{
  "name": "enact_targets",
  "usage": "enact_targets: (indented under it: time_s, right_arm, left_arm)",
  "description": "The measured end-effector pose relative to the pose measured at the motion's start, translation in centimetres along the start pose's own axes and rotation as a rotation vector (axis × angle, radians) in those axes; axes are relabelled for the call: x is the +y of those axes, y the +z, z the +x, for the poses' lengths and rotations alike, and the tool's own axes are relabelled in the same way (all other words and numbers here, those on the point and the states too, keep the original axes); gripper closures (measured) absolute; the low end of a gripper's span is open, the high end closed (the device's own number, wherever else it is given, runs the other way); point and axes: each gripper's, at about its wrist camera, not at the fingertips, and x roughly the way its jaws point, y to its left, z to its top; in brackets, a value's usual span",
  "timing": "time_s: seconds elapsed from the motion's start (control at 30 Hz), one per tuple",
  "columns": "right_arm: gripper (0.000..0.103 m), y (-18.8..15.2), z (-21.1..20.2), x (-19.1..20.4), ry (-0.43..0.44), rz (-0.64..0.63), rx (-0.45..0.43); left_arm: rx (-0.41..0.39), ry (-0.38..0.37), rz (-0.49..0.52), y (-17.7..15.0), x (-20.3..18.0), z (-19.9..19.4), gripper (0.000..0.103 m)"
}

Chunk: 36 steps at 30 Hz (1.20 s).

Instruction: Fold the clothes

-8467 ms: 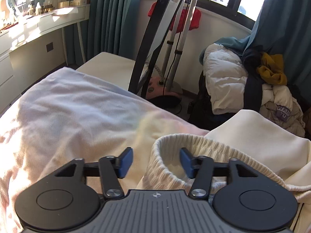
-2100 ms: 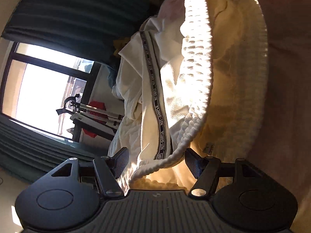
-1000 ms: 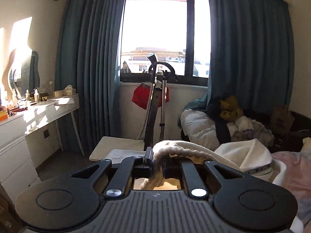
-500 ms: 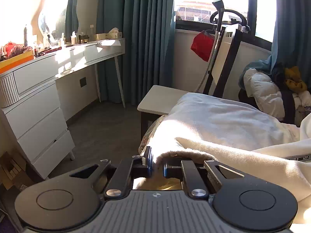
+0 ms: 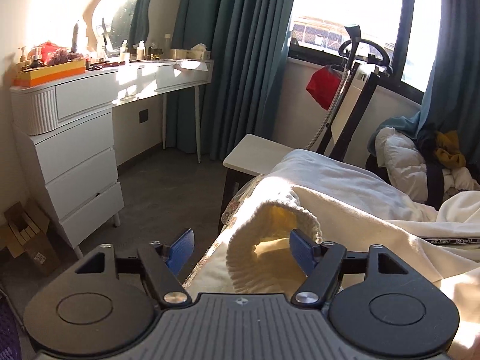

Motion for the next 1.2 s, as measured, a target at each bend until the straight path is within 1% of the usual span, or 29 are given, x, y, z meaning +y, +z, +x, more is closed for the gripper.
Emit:
enact_targets:
  time_s: [0.03, 0.07, 0.2, 0.27, 0.3, 0.33, 0.43, 0.57, 0.63, 0.73, 0.83, 0.9, 1.0, 1.07, 1.1, 1.17, 1.2]
  right_arm:
    - [0.023, -0.4, -1.0, -0.1, -0.013, 0.006, 0.002]
    - [0.021, -0.9, -2.3, -0.3, -0.024, 0.019, 0.004]
    - [0.021, -1.9, -6.9, -2.9, -0.05, 0.075, -0.001]
    - [0.021, -2.5, -10.2, -3.8, -0.099, 0.067, -0.009]
    - [0.021, -2.8, -11.9, -4.2, -0.134, 0.058, -0.014]
    - [0.021, -2.9, -13.6, -4.7, -0.167, 0.051, -0.022]
    - [0.021, -2.7, -17.6, -6.5, -0.274, 0.063, -0.049]
    - [0.021, -2.1, -22.3, -8.9, -0.435, 0.053, -0.092]
    - [0.021, -2.1, -24.3, -10.2, -0.506, 0.056, -0.118]
    - [0.021, -2.6, -26.8, -12.9, -0.608, 0.107, -0.185]
    - [0.021, -3.7, -28.8, -15.8, -0.71, 0.207, -0.284]
    - [0.021, -4.5, -29.8, -17.7, -0.757, 0.283, -0.337]
    - [0.021, -5.5, -30.3, -20.9, -0.809, 0.388, -0.387]
    - [0.02, -6.2, -30.2, -22.6, -0.805, 0.449, -0.404]
    - [0.02, -6.5, -29.9, -23.4, -0.796, 0.459, -0.403]
    - [0.021, -6.9, -29.0, -24.6, -0.788, 0.464, -0.381]
    - [0.021, -7.1, -28.4, -25.2, -0.785, 0.464, -0.363]
  left_arm:
    - [-0.009, 0.006, -0.013, -0.3, 0.2, -1.3, 0.023]
    - [-0.022, -0.002, 0.008, -0.6, -0.7, -2.7, 0.023]
    - [-0.075, -0.033, 0.093, -1.8, -4.1, -8.6, 0.021]
    - [-0.078, -0.1, 0.122, -2.3, -7.0, -10.6, 0.021]
    - [-0.094, -0.128, 0.15, -2.9, -9.4, -11.9, 0.021]
    - [-0.101, -0.144, 0.165, -3.2, -11.0, -12.4, 0.021]
    - [-0.093, -0.249, 0.201, -4.7, -17.7, -14.4, 0.021]
    - [-0.083, -0.341, 0.253, -7.1, -26.6, -15.8, 0.021]
    - [-0.071, -0.373, 0.284, -8.1, -30.9, -15.5, 0.021]
    - [-0.059, -0.406, 0.332, -9.4, -37.1, -14.5, 0.022]
    - [-0.066, -0.412, 0.395, -9.9, -42.3, -12.6, 0.024]
    - [-0.073, -0.411, 0.433, -10.1, -45.7, -10.8, 0.024]
    - [-0.072, -0.389, 0.477, -9.9, -50.4, -7.0, 0.025]
    - [-0.065, -0.359, 0.501, -9.6, -53.3, -4.5, 0.026]
    - [-0.052, -0.346, 0.504, -9.4, -54.6, -3.0, 0.03]
    - [-0.026, -0.32, 0.51, -8.9, -57.1, 0.1, 0.033]
    - [-0.025, -0.297, 0.52, -8.9, -58.1, 1.2, 0.036]
